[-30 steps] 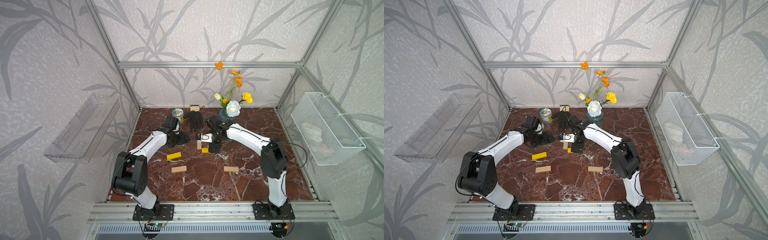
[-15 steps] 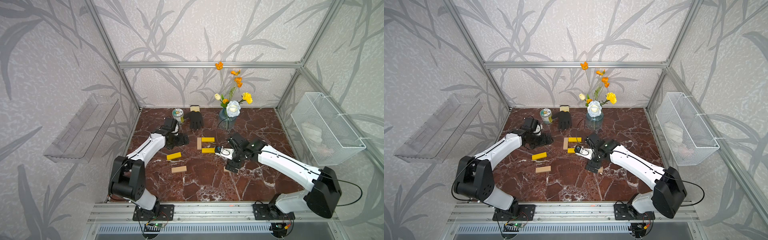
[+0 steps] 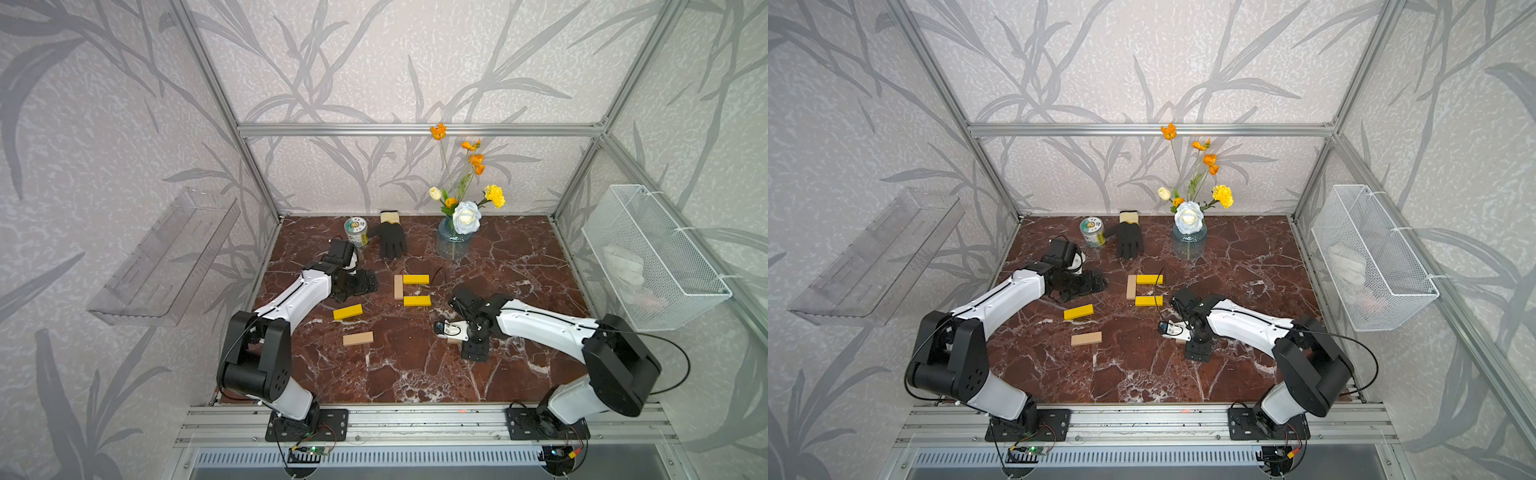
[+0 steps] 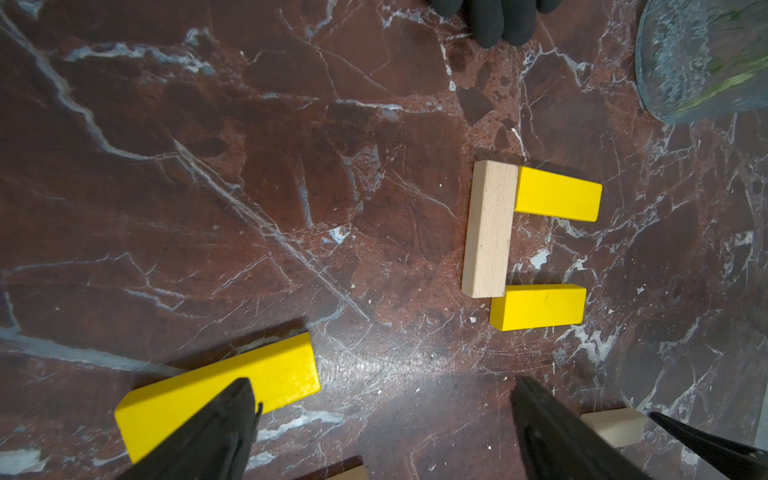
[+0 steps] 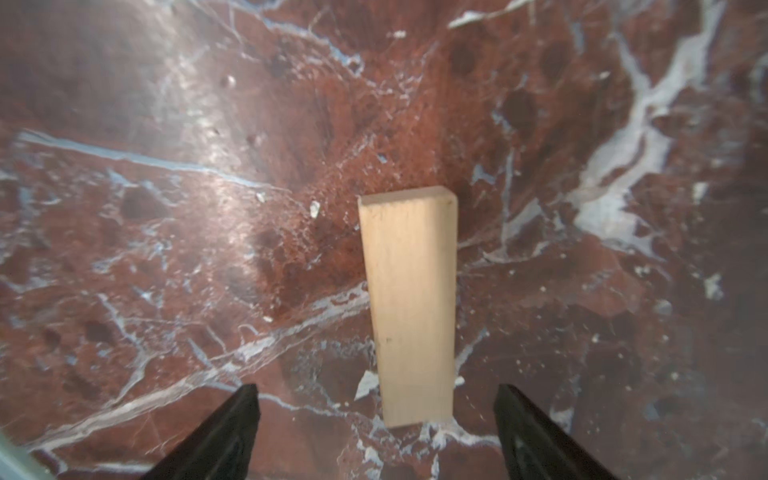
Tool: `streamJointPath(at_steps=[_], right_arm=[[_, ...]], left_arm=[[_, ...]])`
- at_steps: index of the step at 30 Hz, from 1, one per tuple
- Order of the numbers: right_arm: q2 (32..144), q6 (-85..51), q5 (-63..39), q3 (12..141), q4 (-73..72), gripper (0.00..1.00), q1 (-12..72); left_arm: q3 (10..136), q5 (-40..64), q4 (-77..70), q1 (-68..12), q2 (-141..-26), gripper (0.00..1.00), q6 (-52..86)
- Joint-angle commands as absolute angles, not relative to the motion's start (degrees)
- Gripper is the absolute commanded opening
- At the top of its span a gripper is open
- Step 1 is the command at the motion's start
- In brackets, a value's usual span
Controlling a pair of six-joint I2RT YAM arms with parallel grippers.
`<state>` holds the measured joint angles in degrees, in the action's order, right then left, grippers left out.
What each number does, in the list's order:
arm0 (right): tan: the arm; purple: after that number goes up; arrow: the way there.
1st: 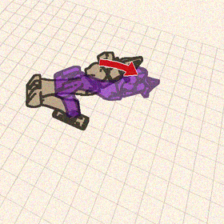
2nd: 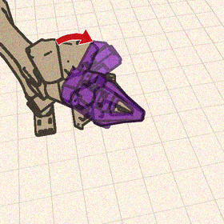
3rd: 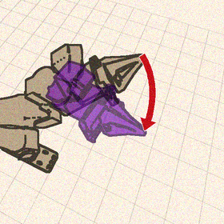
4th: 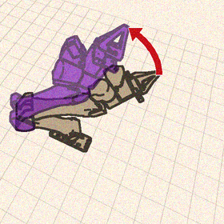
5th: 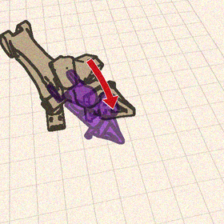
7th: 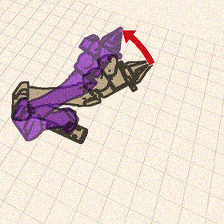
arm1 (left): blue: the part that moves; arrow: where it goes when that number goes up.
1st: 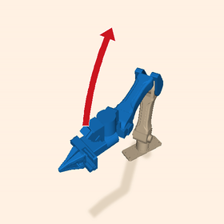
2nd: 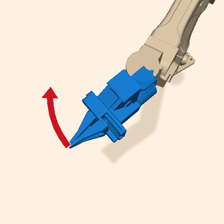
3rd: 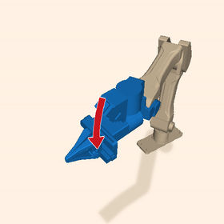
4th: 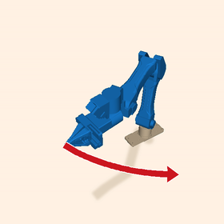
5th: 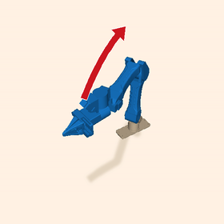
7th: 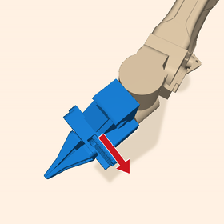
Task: Assemble the number 6 with building blocks
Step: Pick up the building block from the center of the board, then assemble the building block at the center of the board.
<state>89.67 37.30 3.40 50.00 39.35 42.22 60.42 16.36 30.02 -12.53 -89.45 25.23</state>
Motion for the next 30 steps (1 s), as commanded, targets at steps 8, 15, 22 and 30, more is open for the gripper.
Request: streamJointPath(at_steps=[8, 15, 22, 30], right_arm=[[95.9, 37.5, 3.3, 52.7, 36.3, 0.83, 39.7], [95.9, 34.9, 3.5, 53.0, 41.8, 0.24, 39.3], [95.8, 19.6, -3.1, 62.8, 53.9, 0.00, 39.1], [97.5, -11.4, -9.8, 69.8, 57.5, 0.00, 40.2]], left_arm=[[57.6, 15.5, 29.4, -12.3, -87.5, 0.97, 24.9], [56.9, 14.7, 29.0, -12.2, -87.4, 0.97, 24.3], [56.9, 14.8, 28.0, -12.2, -88.3, 0.97, 25.0], [56.5, 15.3, 25.0, -12.2, -90.0, 0.96, 29.2]])
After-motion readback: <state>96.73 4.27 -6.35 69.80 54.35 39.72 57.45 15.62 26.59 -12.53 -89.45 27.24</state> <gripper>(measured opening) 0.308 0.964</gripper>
